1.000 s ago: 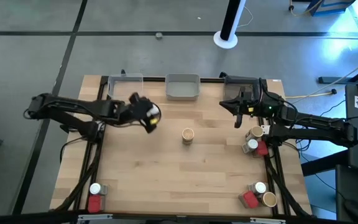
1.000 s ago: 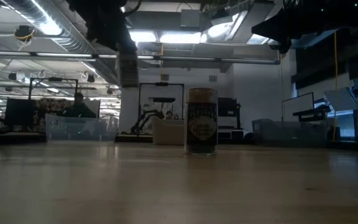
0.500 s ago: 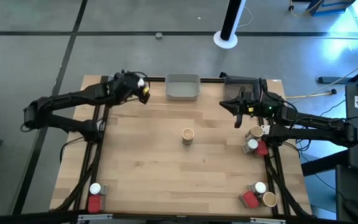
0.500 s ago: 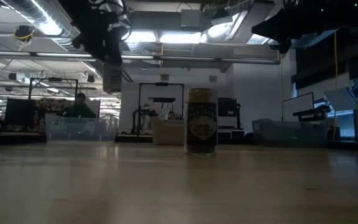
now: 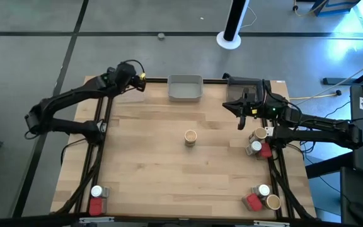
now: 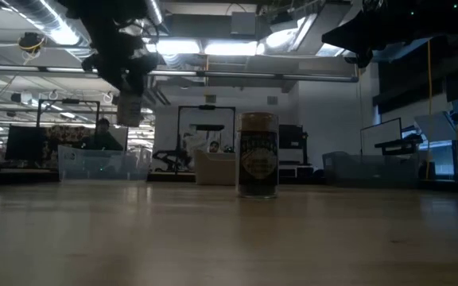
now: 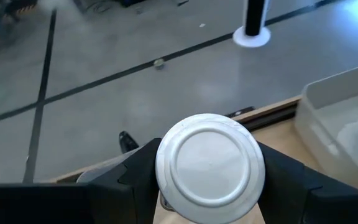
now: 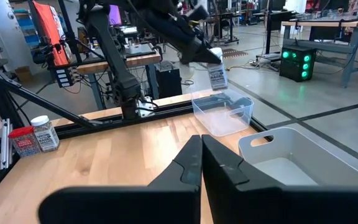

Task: Sort spices by type
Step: Put the white seasoning bottle into the transparent bin

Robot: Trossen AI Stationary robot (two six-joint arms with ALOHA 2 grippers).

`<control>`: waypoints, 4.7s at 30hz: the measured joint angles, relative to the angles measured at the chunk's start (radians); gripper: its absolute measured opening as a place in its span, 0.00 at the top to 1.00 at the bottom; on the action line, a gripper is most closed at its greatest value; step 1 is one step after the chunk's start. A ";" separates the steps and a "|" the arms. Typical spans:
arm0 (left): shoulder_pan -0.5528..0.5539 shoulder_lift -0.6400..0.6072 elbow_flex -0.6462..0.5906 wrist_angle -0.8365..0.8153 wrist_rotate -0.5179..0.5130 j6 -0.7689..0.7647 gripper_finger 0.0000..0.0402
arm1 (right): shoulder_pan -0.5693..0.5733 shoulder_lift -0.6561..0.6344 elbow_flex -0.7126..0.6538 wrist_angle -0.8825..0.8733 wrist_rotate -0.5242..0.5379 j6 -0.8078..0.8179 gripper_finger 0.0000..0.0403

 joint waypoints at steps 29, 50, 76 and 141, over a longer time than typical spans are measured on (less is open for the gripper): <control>0.168 0.181 -0.257 0.433 0.138 -0.121 0.50 | 0.000 0.000 0.000 -0.001 0.000 -0.002 0.97; 0.179 0.270 -0.311 0.572 0.152 -0.121 0.46 | 0.000 0.000 0.000 -0.003 0.025 -0.002 0.97; 0.061 -0.176 -0.311 0.541 0.416 0.070 0.34 | 0.000 0.000 0.000 -0.027 0.024 0.001 0.97; -1.177 0.238 0.322 -0.404 0.222 -0.324 0.34 | 0.000 0.000 0.000 -0.008 0.026 -0.002 0.97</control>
